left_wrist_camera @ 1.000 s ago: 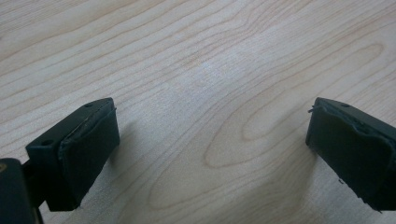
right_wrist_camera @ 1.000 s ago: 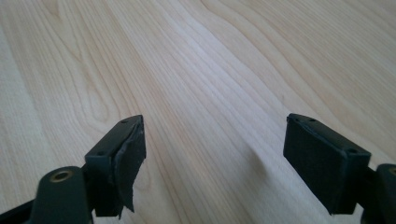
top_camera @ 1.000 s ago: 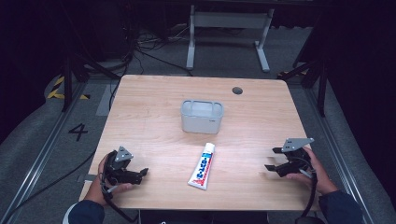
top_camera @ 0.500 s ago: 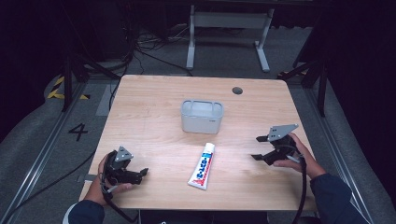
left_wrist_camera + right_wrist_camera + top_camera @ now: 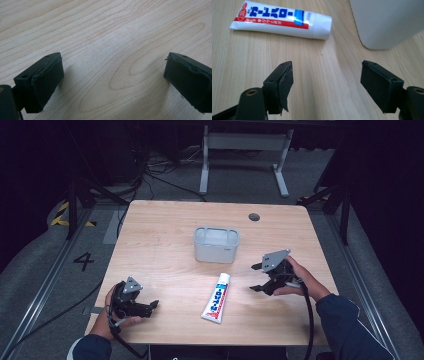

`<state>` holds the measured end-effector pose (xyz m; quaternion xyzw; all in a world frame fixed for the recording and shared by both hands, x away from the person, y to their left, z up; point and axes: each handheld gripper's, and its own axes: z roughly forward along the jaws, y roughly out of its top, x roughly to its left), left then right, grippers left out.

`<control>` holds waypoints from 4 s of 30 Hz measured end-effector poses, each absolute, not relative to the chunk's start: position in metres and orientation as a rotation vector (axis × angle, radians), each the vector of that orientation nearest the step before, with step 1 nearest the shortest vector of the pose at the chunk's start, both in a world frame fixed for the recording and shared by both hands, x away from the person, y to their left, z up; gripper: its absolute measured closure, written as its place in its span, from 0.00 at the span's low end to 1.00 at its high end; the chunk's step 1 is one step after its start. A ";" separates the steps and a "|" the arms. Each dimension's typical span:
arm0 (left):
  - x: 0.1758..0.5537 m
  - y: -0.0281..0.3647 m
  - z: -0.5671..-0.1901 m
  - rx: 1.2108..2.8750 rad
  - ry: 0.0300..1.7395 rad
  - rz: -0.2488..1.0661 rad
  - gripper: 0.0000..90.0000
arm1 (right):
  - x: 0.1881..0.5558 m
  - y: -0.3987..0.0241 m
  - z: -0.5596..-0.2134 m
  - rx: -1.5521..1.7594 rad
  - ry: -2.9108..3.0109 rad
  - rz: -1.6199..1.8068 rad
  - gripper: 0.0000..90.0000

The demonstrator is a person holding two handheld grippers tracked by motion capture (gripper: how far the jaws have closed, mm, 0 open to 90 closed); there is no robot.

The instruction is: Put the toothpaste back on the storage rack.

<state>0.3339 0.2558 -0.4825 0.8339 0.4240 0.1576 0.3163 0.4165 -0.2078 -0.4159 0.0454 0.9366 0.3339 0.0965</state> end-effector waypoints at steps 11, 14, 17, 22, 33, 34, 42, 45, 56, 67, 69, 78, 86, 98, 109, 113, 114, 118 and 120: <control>0.333 0.256 -0.483 2.191 1.112 0.417 0.04 | 0.404 -0.162 -0.413 -0.132 2.812 0.898 0.32; 0.330 0.256 -0.483 2.195 1.112 0.419 0.04 | 0.401 -0.151 -0.413 -0.206 2.826 0.856 0.32; 0.327 0.257 -0.483 2.194 1.109 0.421 0.04 | 0.399 -0.141 -0.412 -0.274 2.828 0.829 0.32; 0.323 0.258 -0.483 2.181 1.119 0.423 0.06 | 0.399 -0.129 -0.412 -0.359 2.844 0.817 0.32; 0.307 0.264 -0.482 2.168 1.135 0.435 0.10 | 0.397 -0.095 -0.423 -0.523 2.905 0.667 0.31; 0.307 0.264 -0.482 2.167 1.138 0.435 0.10 | 0.398 -0.092 -0.424 -0.539 2.915 0.655 0.30; 0.307 0.263 -0.483 2.158 1.151 0.445 0.10 | 0.396 -0.069 -0.431 -0.678 2.920 0.503 0.22; 0.307 0.263 -0.483 2.158 1.152 0.448 0.10 | 0.397 -0.064 -0.435 -0.722 2.954 0.473 0.20; 0.307 0.263 -0.482 2.160 1.152 0.447 0.10 | 0.399 -0.056 -0.446 -0.722 2.995 0.431 0.32; 0.308 0.263 -0.482 2.161 1.146 0.447 0.10 | 0.402 -0.051 -0.448 -0.705 3.054 0.436 0.33; 0.308 0.263 -0.482 2.162 1.145 0.447 0.10 | 0.404 -0.052 -0.447 -0.696 3.058 0.454 0.39; 0.308 0.263 -0.482 2.162 1.143 0.446 0.10 | 0.406 -0.058 -0.446 -0.658 3.055 0.511 0.52; 0.308 0.263 -0.482 2.162 1.143 0.446 0.10 | 0.411 -0.070 -0.443 -0.572 3.050 0.671 0.63; 0.309 0.263 -0.482 2.163 1.141 0.445 0.10 | 0.418 -0.092 -0.435 -0.431 2.998 0.985 0.67; 0.309 0.263 -0.482 2.162 1.141 0.444 0.10 | 0.421 -0.105 -0.429 -0.342 2.938 1.186 0.67; 0.309 0.263 -0.482 2.162 1.141 0.444 0.10 | 0.419 -0.109 -0.427 -0.318 2.914 1.245 0.68; 0.309 0.263 -0.482 2.162 1.141 0.444 0.10 | 0.419 -0.110 -0.426 -0.312 2.904 1.263 0.68; 0.309 0.263 -0.482 2.162 1.141 0.444 0.10 | 0.417 -0.116 -0.420 -0.279 2.861 1.345 0.68; 0.309 0.263 -0.482 2.162 1.141 0.444 0.10 | 0.416 -0.117 -0.418 -0.276 2.846 1.372 0.68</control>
